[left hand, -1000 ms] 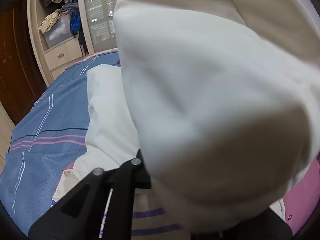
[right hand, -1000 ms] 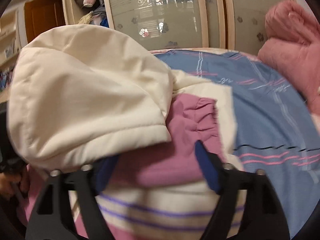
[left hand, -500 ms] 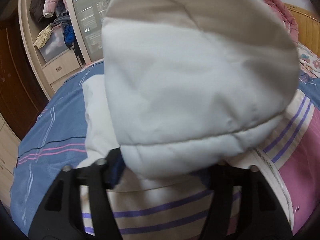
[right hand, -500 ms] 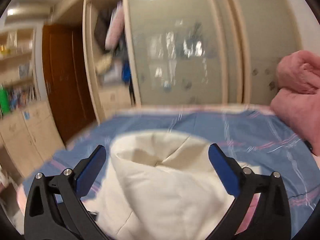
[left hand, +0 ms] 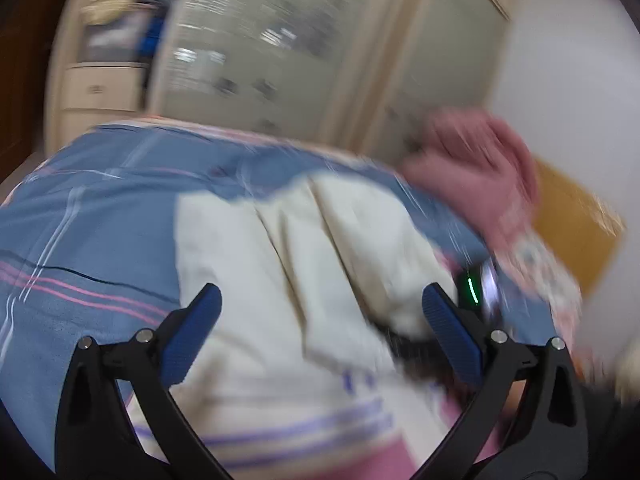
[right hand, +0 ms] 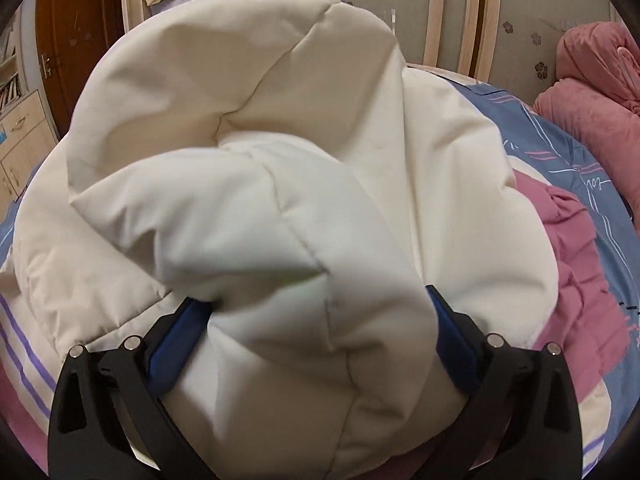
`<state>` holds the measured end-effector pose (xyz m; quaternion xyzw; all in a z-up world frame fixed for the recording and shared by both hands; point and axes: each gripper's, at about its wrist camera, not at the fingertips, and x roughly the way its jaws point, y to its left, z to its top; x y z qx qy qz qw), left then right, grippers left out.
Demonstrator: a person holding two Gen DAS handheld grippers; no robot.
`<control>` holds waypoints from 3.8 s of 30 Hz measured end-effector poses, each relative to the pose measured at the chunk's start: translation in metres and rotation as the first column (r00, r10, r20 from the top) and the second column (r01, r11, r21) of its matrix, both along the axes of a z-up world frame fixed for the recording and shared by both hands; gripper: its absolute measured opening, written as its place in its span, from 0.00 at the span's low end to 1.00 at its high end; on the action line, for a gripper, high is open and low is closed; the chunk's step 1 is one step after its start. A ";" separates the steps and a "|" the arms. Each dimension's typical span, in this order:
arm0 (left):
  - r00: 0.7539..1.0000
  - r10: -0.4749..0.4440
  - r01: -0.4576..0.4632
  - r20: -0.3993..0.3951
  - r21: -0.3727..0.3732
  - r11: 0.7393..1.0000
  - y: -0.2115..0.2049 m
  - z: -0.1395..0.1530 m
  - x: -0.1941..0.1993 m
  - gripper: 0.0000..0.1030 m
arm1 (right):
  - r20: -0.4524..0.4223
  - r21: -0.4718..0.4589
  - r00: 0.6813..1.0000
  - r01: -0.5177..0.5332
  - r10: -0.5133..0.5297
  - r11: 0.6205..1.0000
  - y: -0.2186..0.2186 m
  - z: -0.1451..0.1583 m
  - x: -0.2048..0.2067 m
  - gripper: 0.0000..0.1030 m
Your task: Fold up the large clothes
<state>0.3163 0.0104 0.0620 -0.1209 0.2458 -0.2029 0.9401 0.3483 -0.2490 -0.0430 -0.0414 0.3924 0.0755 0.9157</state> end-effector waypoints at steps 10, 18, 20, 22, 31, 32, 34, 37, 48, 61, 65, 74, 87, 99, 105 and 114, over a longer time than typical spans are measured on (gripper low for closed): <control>0.999 -0.017 0.025 -0.031 0.308 0.951 -0.123 -0.034 0.047 0.98 | -0.006 -0.006 0.997 -0.076 0.076 0.997 -0.010 0.009 -0.057 0.99; 0.984 0.037 0.036 -0.177 0.396 0.918 -0.137 -0.100 0.073 0.98 | 0.233 0.184 0.969 0.036 -0.079 0.982 -0.064 0.121 -0.096 0.99; 0.985 0.042 0.032 -0.170 0.409 0.912 -0.139 -0.101 0.073 0.98 | 0.314 0.197 0.943 0.049 -0.110 0.979 -0.051 0.159 -0.068 0.99; 0.985 0.040 0.031 -0.165 0.409 0.912 -0.138 -0.101 0.070 0.98 | 0.354 0.169 0.932 0.022 -0.082 0.985 -0.029 0.176 -0.033 0.99; 0.992 0.011 0.041 -0.129 0.389 0.920 -0.135 -0.100 0.053 0.98 | 0.082 -0.116 0.994 0.082 -0.072 0.990 -0.003 0.012 0.126 0.99; 0.994 -0.009 0.052 -0.111 0.396 0.917 -0.138 -0.098 0.049 0.98 | 0.084 -0.115 0.993 0.087 -0.077 0.990 -0.005 0.002 0.125 0.99; 0.995 -0.021 0.059 -0.094 0.430 0.901 -0.144 -0.099 0.043 0.98 | 0.107 -0.146 0.991 0.094 -0.078 0.985 -0.003 0.003 0.123 0.99; 0.996 -0.059 0.075 -0.063 0.280 0.957 -0.126 -0.081 0.034 0.98 | 0.091 -0.119 0.993 0.089 -0.078 0.989 -0.009 0.004 0.129 0.99; 0.989 0.120 -0.106 -0.090 0.147 0.983 -0.117 -0.025 0.103 0.98 | 0.110 -0.047 0.991 0.083 -0.077 0.995 -0.011 -0.003 0.114 0.99; 0.959 0.231 -0.156 -0.166 0.371 0.915 -0.119 -0.102 0.132 0.98 | 0.113 0.057 0.987 0.106 -0.112 0.993 -0.025 -0.001 0.115 0.99; 0.964 0.223 -0.159 -0.143 0.358 0.920 -0.120 -0.101 0.129 0.98 | 0.126 0.110 0.986 0.098 -0.112 0.989 -0.031 0.002 0.113 0.99; 0.983 0.161 -0.142 -0.087 0.192 0.971 -0.088 -0.086 0.078 0.98 | 0.236 0.416 0.964 0.015 -0.124 0.909 -0.073 0.021 0.043 0.99; 0.983 -0.029 -0.056 0.180 0.449 0.892 -0.088 -0.036 -0.199 0.98 | 0.293 0.533 0.956 -0.166 0.003 0.830 -0.081 0.093 -0.193 0.99; 0.978 0.129 -0.172 0.165 0.280 0.944 -0.001 -0.043 -0.340 0.98 | 0.533 0.252 0.846 -0.127 -0.028 0.959 -0.101 0.098 -0.411 0.99; 0.979 0.157 -0.193 0.132 0.322 0.927 0.002 -0.054 -0.345 0.98 | 0.492 0.213 0.869 -0.076 -0.040 0.974 -0.102 0.075 -0.423 0.99; 0.990 0.110 -0.133 0.087 0.333 0.934 -0.014 -0.072 -0.326 0.98 | 0.474 0.200 0.880 -0.068 -0.036 0.977 -0.095 0.058 -0.415 0.99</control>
